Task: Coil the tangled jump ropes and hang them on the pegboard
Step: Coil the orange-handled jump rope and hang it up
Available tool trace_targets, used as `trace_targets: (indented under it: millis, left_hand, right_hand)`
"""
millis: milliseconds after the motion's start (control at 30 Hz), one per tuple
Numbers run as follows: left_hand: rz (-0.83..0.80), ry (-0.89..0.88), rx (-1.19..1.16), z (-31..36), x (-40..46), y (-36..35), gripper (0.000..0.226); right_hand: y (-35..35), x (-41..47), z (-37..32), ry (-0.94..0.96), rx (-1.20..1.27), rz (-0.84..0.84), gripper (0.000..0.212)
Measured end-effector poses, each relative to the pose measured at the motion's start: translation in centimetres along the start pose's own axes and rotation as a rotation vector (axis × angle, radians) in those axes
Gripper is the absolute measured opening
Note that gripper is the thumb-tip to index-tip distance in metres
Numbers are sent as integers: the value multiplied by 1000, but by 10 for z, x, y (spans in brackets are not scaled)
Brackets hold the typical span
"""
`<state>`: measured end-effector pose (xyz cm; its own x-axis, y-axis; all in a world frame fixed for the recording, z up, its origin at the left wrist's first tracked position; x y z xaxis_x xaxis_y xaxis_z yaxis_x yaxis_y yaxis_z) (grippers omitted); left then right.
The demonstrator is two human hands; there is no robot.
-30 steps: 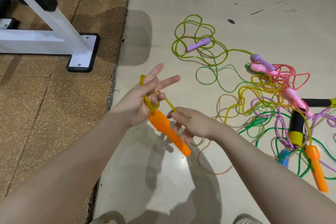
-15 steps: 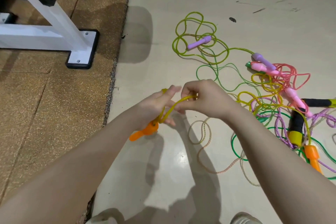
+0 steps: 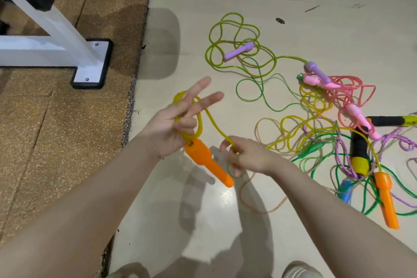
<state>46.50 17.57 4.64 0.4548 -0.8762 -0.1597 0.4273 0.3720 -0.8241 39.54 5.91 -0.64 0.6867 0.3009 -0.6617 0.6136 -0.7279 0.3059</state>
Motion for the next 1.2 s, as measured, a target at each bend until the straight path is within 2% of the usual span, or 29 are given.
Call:
trace_targets:
  millis: [67, 133, 233, 300, 333, 400, 467, 500, 533, 600, 633, 700, 767, 833, 933, 1033, 1133, 1200]
  left_hand:
    - [172, -86, 9, 1, 2, 13, 62]
    - [351, -127, 20, -6, 1, 31, 65]
    - [545, -69, 216, -13, -5, 50, 65]
    - [553, 1, 445, -14, -8, 49, 63]
    - [535, 35, 563, -14, -9, 48, 61]
    - [467, 112, 714, -16, -10, 41, 55]
    - [376, 252, 709, -25, -9, 31, 51]
    - [334, 341, 675, -30, -8, 24, 60]
    - [279, 424, 644, -34, -7, 17, 70]
    - [83, 531, 590, -44, -4, -5, 85]
    - [-58, 556, 560, -48, -3, -20, 84]
    - [-328, 532, 500, -52, -6, -48, 65]
    - [-425, 409, 367, -45, -6, -57, 49]
    - [-344, 251, 217, -29, -4, -50, 50]
    - [8, 71, 168, -8, -9, -12, 57]
    - [335, -12, 155, -5, -23, 26, 49]
    - [492, -121, 45, -6, -26, 40, 46]
    - [566, -196, -20, -3, -22, 42, 49]
  right_hand:
    - [-27, -1, -5, -96, -25, -246, 32]
    - [-47, -5, -20, -163, -139, -388, 47]
    - [-56, -13, -52, -167, -442, -427, 26]
    - [-44, -16, -78, -39, -691, -304, 22]
    - [-32, -17, -89, 38, -765, -180, 22]
    - [5, -24, -102, 129, -729, 102, 20]
    - [42, -34, -104, 214, -537, 354, 11]
    - [56, -37, -99, 252, -424, 448, 8]
    - [66, -39, -93, 279, -311, 522, 14]
    - [80, -39, -74, 294, -60, 626, 26]
    - [84, -39, -66, 290, 77, 681, 27]
    - [85, -34, -47, 251, 313, 749, 22]
    - [71, -24, -34, 146, 357, 654, 16]
    - [41, -10, -27, 62, 183, 397, 18]
    - [-7, -5, -24, -101, -62, -29, 13]
    - [-36, -9, -34, -205, 32, -335, 40]
    - [-42, -13, -53, -205, -153, -417, 64]
    - [-39, -14, -69, -146, -377, -373, 53]
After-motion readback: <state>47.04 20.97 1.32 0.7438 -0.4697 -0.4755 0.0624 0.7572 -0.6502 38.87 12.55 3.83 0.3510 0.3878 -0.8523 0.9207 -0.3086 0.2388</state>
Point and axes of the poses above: each hand's wrist, its own x-axis towards the middle knuckle, its own y-axis out of the back of the hand, z = x × y, the point moved 7 cm from there along x, towards the middle knuckle, and after that the axes turned 9 degrees about -z, right-handed, at the moved point
